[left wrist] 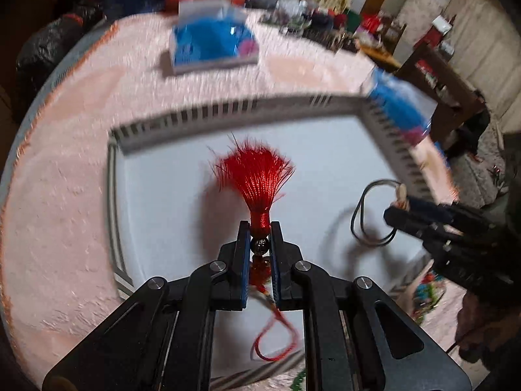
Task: Organize jewelry
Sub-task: 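Lower and open the left tool on the tassel while the right releases the hair tie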
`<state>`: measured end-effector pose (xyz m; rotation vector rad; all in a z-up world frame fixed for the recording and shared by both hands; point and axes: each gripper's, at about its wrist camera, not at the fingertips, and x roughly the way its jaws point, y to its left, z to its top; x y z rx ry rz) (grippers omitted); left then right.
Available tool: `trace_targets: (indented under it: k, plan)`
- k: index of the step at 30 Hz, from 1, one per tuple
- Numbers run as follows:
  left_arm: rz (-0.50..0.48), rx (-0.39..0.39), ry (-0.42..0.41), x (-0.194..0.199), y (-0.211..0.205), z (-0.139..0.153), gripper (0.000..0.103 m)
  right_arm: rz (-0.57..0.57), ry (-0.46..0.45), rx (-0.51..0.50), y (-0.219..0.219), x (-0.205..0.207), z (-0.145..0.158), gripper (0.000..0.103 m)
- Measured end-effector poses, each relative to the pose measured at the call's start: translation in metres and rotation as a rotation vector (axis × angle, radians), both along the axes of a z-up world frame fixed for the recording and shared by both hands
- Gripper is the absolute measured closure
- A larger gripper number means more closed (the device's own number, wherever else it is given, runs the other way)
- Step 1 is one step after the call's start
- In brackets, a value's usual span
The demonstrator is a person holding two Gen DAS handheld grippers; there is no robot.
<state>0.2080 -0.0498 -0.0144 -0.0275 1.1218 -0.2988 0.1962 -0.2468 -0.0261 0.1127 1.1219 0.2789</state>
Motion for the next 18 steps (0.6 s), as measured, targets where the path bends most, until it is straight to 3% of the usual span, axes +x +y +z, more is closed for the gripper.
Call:
trace_targets:
  k: [7,15,18]
  plan:
    - [0.003,0.011,0.025,-0.004,0.002,-0.011,0.093,0.003,0.068,0.016,0.005,0.006,-0.022,0.069]
    - [0.005,0.029,0.037,-0.007,0.004,-0.013,0.092,-0.006,0.087,0.012,0.006,0.007,-0.022,0.069]
    - [0.016,0.032,0.038,-0.01,0.008,-0.012,0.089,-0.011,0.082,0.008,0.004,0.003,-0.017,0.062]
